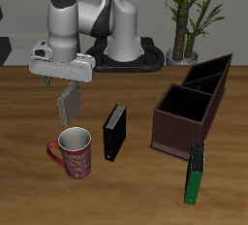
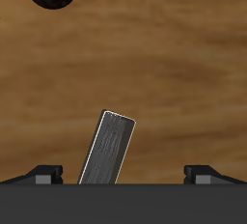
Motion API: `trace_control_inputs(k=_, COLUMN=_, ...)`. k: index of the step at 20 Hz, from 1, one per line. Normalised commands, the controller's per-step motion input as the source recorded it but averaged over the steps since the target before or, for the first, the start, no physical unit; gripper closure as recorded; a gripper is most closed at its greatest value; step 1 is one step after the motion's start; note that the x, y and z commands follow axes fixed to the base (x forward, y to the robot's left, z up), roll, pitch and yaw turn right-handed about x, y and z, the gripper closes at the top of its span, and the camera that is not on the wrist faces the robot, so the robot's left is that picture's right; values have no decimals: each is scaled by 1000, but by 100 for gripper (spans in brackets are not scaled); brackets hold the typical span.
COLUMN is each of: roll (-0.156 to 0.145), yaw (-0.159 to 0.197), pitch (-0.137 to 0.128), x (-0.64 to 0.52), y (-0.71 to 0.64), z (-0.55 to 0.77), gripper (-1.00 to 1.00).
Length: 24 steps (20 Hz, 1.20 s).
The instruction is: Place the yellow book into the left desk caddy's front compartment and place the green book into the left desk caddy's left compartment and place the black book into the left desk caddy's back compartment
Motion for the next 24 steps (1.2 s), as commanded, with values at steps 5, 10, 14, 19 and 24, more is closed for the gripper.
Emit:
trace_control_inputs(k=5, roll=8, yaw=-41, pitch=0, x=60, y=21, z=-184, gripper=-100)
trace_control_inputs(k=10, roll=5, yaw=-38, pitch=25, x=56, y=53, z=-253, gripper=-100)
trace_control_inputs(k=14, roll=10, yaw=-29, pitch=26, x=30, y=15, z=-176, gripper=-100)
trace_control_inputs(k=19, roll=-9, yaw=-59, pitch=19, x=-14, y=-42, z=-136, gripper=100)
trace_control_inputs(k=24, roll=12, yaw=-29, pitch=-7, x=-29, y=131, z=43, gripper=100)
